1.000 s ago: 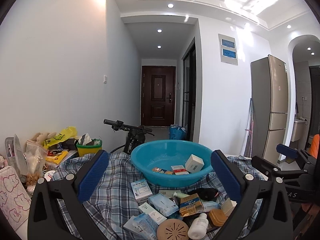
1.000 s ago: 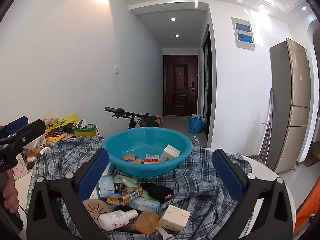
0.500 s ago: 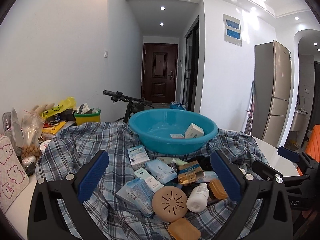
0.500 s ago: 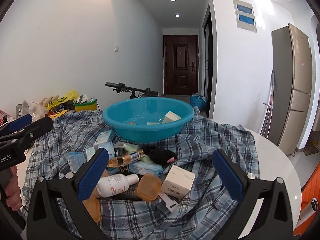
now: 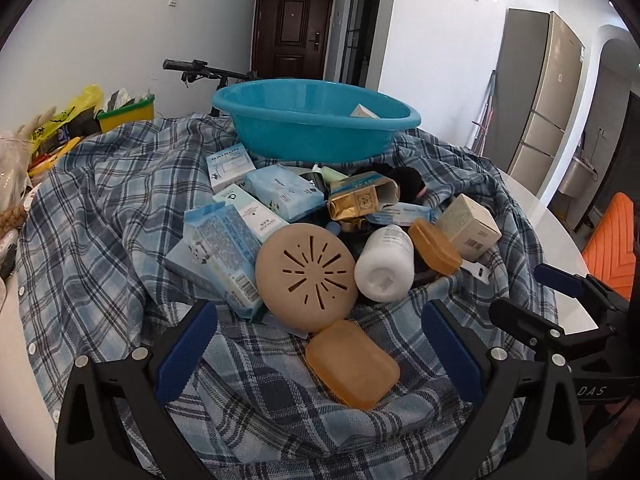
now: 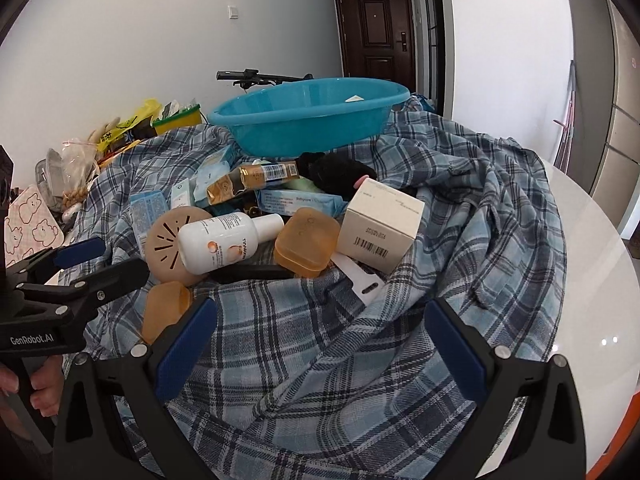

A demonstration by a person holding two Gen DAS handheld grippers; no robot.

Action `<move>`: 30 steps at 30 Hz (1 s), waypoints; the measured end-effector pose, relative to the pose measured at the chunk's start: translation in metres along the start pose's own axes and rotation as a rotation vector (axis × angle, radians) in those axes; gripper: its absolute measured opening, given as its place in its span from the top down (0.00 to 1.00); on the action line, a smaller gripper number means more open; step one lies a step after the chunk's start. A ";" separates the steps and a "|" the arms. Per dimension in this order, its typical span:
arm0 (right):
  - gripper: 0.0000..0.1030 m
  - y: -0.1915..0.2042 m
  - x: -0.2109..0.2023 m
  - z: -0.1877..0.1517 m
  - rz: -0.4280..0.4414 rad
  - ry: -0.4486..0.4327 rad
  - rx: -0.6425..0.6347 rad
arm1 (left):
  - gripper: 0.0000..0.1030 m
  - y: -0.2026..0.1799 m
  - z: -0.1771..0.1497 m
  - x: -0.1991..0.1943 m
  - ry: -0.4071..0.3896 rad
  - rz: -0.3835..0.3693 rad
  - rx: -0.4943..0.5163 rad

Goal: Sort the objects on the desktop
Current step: 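Move both grippers back over the pile of items on the shirt, then grasp the white plastic bottle with the left gripper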

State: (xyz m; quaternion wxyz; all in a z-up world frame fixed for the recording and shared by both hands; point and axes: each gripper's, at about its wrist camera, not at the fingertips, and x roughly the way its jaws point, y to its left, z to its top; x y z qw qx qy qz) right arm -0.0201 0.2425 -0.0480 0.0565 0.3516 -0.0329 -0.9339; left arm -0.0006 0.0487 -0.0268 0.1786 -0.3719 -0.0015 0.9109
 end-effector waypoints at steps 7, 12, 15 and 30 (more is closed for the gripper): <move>0.00 -0.008 -0.002 0.003 -0.010 -0.016 0.017 | 0.00 -0.019 0.010 0.010 0.019 -0.075 0.088; 0.00 -0.009 0.000 0.002 -0.007 -0.007 0.022 | 0.16 -0.015 0.016 0.025 0.080 -0.165 0.048; 0.00 -0.008 -0.002 0.003 -0.011 -0.018 0.006 | 0.16 -0.016 0.019 0.028 0.071 -0.176 0.040; 0.00 -0.014 0.002 0.000 -0.015 -0.011 0.019 | 0.26 -0.017 0.039 0.069 0.117 -0.244 0.009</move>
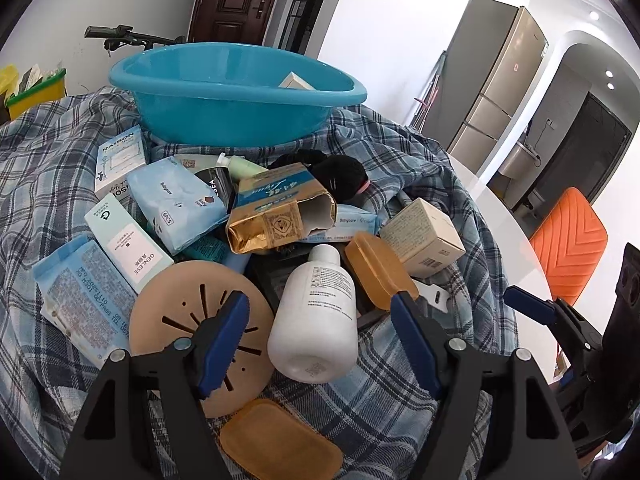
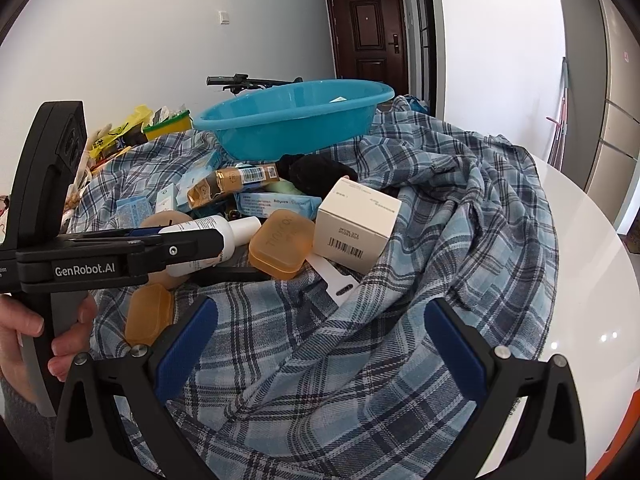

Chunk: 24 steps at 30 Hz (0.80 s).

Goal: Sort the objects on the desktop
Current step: 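Grasp the white plastic bottle with the left gripper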

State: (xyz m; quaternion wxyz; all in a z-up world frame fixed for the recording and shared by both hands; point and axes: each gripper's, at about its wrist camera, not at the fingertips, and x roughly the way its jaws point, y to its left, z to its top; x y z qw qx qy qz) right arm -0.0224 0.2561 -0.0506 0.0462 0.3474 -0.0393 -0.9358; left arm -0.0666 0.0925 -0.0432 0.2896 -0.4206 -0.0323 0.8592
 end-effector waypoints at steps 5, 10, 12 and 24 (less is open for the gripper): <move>0.00 0.000 0.003 -0.001 0.005 0.007 0.000 | 0.43 -0.002 0.001 0.003 -0.007 0.047 0.007; 0.00 0.000 0.002 -0.001 0.001 0.007 -0.005 | 0.54 0.002 0.002 0.003 -0.004 0.022 -0.013; 0.00 0.000 0.002 -0.001 -0.004 0.005 -0.002 | 0.57 0.001 0.000 0.001 -0.002 0.011 -0.015; 0.00 -0.001 0.003 -0.001 -0.004 0.008 0.004 | 0.60 -0.019 -0.020 -0.024 -0.062 0.147 0.069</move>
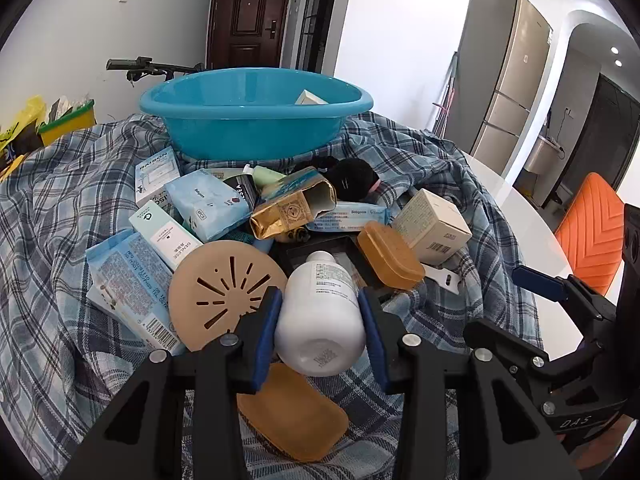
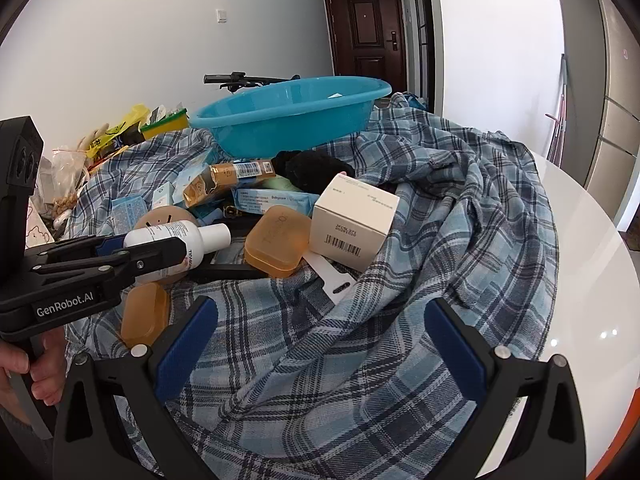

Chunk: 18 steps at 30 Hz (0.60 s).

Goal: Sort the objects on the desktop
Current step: 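Grasp the white plastic bottle with the left gripper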

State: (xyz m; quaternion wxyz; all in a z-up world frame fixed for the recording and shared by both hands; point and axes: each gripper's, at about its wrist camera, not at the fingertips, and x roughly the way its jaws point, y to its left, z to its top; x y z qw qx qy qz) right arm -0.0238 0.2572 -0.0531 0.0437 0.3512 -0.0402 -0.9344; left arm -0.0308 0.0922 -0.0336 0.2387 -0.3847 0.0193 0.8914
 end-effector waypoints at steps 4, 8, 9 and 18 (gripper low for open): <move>0.00 0.001 -0.004 0.001 -0.003 -0.009 -0.014 | 0.42 -0.002 0.001 0.012 0.037 0.020 -0.001; 0.00 -0.005 -0.005 0.001 -0.016 -0.014 0.002 | 0.35 0.000 -0.001 0.020 0.038 0.016 -0.020; 0.00 -0.006 -0.004 0.001 -0.018 -0.011 0.007 | 0.34 0.000 0.000 0.020 0.031 0.011 -0.027; 0.00 -0.007 -0.004 0.000 -0.014 -0.008 0.003 | 0.59 0.008 0.007 0.026 0.034 -0.021 -0.076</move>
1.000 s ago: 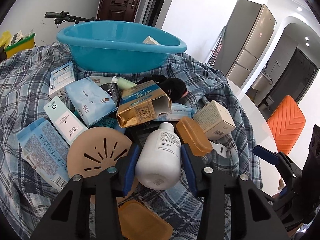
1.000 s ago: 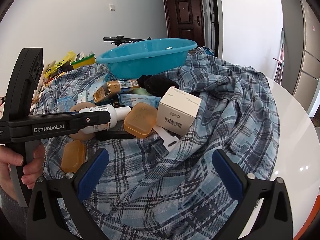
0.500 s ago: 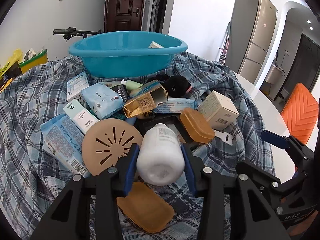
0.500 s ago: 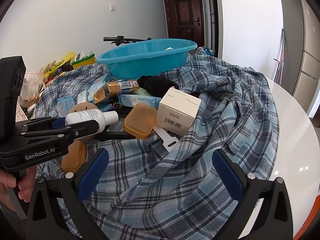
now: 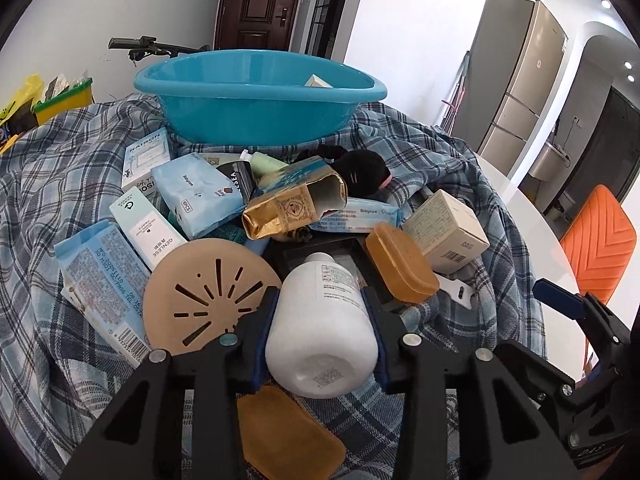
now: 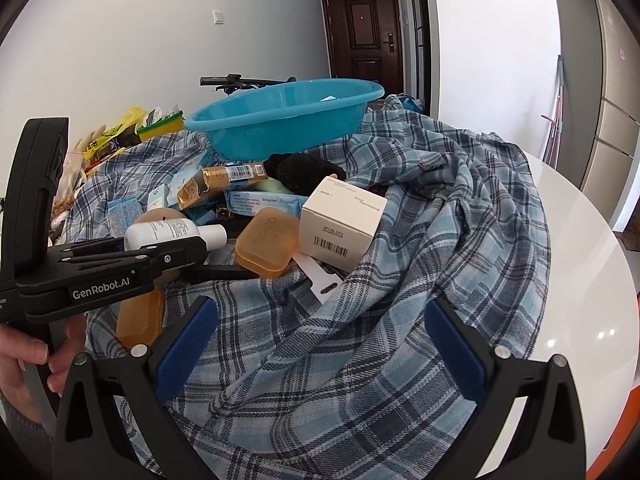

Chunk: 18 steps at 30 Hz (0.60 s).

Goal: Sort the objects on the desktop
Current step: 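Grasp the white plastic bottle with the left gripper, then grasp the white cream box with the right gripper while the left holds the bottle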

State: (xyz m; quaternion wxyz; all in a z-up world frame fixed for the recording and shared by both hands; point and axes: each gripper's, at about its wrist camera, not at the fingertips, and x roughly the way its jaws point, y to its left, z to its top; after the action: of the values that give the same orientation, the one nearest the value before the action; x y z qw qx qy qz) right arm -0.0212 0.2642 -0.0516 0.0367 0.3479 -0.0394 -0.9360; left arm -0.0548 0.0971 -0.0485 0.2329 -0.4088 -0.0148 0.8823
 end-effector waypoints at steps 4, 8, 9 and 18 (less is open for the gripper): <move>0.00 0.000 0.000 0.001 -0.003 0.004 0.004 | 0.59 -0.003 -0.003 -0.007 -0.026 0.009 0.026; 0.00 -0.002 -0.001 0.008 0.016 -0.008 0.016 | 0.60 -0.006 -0.003 -0.023 -0.062 0.000 0.035; 0.00 -0.003 -0.001 0.011 0.033 -0.012 0.025 | 0.59 -0.006 -0.003 -0.028 -0.076 0.004 0.039; 0.20 -0.017 0.033 0.057 0.032 0.001 0.102 | 0.60 0.001 0.002 -0.055 -0.156 0.032 0.024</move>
State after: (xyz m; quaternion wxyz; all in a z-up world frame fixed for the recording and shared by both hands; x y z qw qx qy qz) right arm -0.0844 0.2807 -0.0318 0.0337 0.3491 -0.0926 -0.9319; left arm -0.0259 0.0734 -0.0076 0.2217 -0.3363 -0.0157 0.9152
